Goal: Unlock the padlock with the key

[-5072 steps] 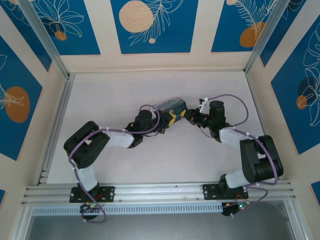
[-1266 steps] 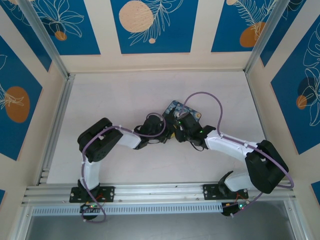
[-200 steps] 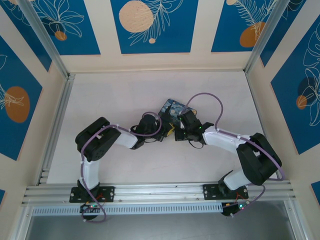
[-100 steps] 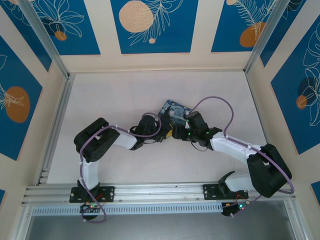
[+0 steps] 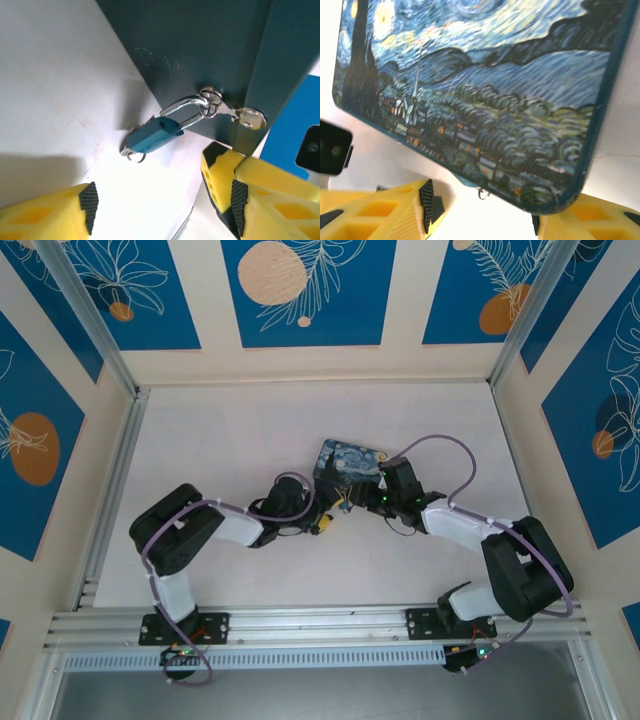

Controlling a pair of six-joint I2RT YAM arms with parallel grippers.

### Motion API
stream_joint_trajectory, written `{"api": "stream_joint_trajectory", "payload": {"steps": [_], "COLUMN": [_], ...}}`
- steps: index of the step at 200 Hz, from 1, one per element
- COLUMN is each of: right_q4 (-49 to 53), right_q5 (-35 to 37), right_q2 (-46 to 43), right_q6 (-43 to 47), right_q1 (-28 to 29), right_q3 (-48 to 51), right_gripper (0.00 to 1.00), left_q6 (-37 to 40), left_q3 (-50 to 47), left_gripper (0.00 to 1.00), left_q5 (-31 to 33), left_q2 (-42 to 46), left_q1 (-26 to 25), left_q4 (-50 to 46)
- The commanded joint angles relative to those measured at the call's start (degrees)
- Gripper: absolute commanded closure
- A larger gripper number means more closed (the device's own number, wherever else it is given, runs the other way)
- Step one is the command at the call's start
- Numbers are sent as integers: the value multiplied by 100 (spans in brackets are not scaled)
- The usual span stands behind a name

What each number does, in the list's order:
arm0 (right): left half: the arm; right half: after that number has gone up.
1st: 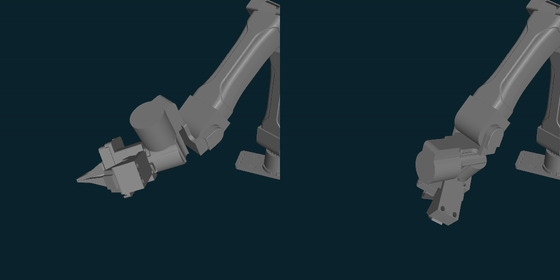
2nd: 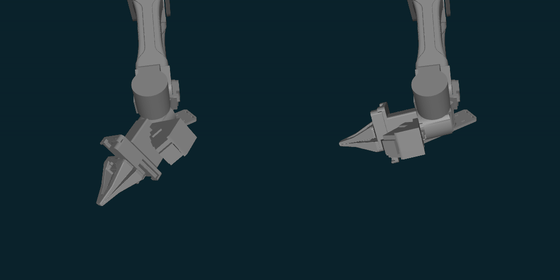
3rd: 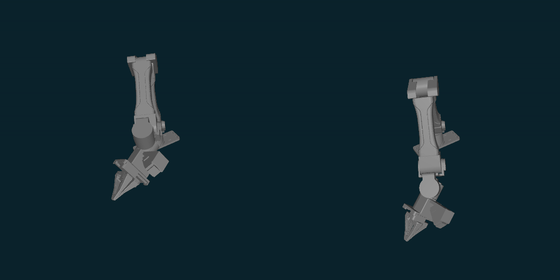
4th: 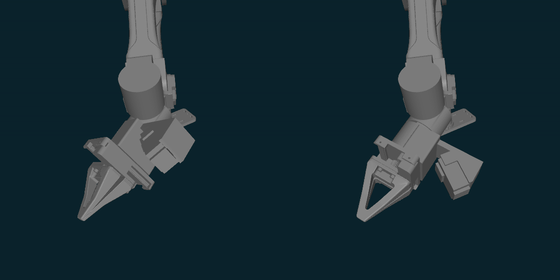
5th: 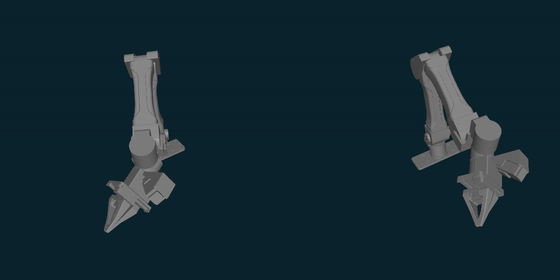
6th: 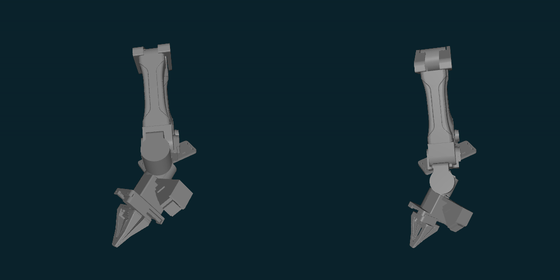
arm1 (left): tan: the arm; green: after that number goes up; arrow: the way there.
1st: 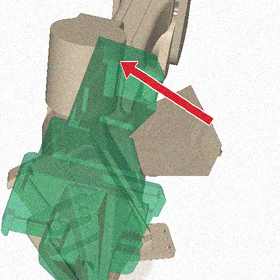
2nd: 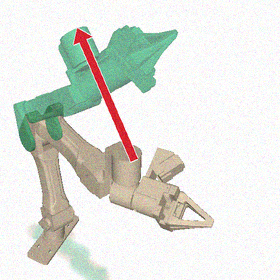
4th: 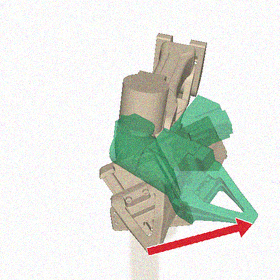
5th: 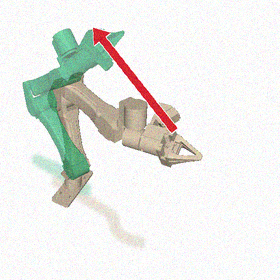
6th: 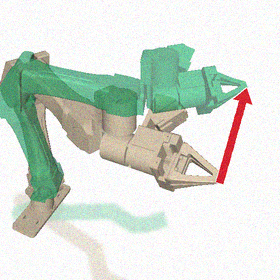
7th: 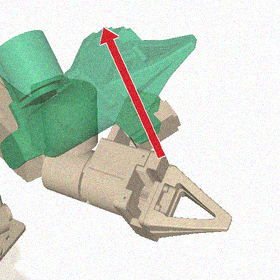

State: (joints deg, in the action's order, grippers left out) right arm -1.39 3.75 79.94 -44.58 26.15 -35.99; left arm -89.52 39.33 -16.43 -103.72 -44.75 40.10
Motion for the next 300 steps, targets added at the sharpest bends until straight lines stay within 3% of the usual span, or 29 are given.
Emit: {"api": "stream_joint_trajectory", "payload": {"steps": [1, 28, 59, 93, 131, 168, 216, 300], "right_q4": [-248, -222, -35, 95, 634, 1591, 2484, 2642], "right_q5": [-275, -500, -911, -889, -17, 1192, 2363, 2701], "right_q2": [181, 428, 782, 381, -295, -103, 697, 1814], "right_q6": [-132, -17, 165, 198, 135, -38, -429, -673], "right_q1": [-172, -452, -818, -752, -283, 375, 967, 1241], "right_q3": [-259, -654, -1153, -919, -559, -869, -1595, -2433], "right_gripper": [44, 44, 44, 44, 43, 37, 35, 36], "left_q6": [167, 677, 1665, 2617, 3398, 3882, 3852, 3485], "left_q3": [-217, -230, 176, 731, 1248, 1764, 2035, 1727], "left_gripper": [22, 13, 4, 0, 0, 0, 0, 0], "left_q5": [136, 338, 708, 1127, 1504, 1747, 1933, 1766], "left_q2": [377, 975, 1763, 2218, 2299, 2067, 1922, 1891], "left_q1": [-27, 24, 109, 227, 543, 870, 1126, 1250], "left_q4": [-488, -1201, -2653, -3900, -4772, -5266, -5407, -5254]}}
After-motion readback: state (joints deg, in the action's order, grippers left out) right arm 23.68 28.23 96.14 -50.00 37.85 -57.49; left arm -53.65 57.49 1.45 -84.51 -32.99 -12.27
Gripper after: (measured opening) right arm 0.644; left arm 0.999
